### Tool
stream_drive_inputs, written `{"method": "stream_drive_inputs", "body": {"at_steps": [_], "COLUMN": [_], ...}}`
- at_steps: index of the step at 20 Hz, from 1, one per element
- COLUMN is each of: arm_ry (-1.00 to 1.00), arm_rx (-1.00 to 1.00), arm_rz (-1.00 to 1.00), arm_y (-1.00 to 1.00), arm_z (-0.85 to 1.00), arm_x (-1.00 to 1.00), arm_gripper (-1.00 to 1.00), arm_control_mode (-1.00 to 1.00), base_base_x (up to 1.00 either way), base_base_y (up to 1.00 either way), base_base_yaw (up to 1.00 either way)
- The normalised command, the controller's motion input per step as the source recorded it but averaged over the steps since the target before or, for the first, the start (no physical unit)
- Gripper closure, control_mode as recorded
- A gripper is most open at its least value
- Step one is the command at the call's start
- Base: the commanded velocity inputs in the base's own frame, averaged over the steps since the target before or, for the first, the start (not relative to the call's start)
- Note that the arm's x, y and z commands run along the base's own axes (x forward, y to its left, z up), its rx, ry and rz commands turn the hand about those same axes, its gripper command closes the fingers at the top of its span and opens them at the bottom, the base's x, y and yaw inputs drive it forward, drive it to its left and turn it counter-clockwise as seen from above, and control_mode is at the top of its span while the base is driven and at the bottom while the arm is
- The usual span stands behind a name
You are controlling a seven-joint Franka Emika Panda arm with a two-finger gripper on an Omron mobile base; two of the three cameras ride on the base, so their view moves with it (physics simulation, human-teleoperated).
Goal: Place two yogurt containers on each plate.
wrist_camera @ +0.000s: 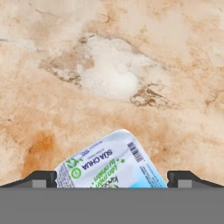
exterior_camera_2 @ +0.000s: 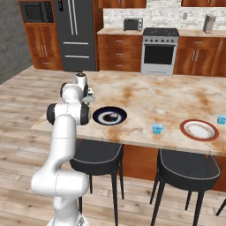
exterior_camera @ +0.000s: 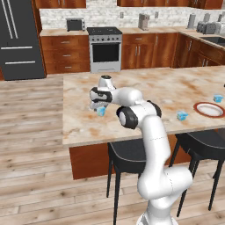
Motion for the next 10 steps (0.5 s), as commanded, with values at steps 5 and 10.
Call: {"method": "stream_drive_inputs", "body": {"at_steps": [5,10], "arm_ry": [0.00,0.00], "arm_rx": [0.00,0.00], "arm_rz": [0.00,0.00], "arm_y": [0.00,0.00], "arm_z": [-0.19,-0.23], "arm_x": [0.00,0.00], "arm_gripper": [-1.00,-1.00], "arm_control_mode": [-1.00,-1.00], "base_base_x": [0.00,0.00], "base_base_y": [0.00,0.00], "base_base_yaw": [0.00,0.00]}}
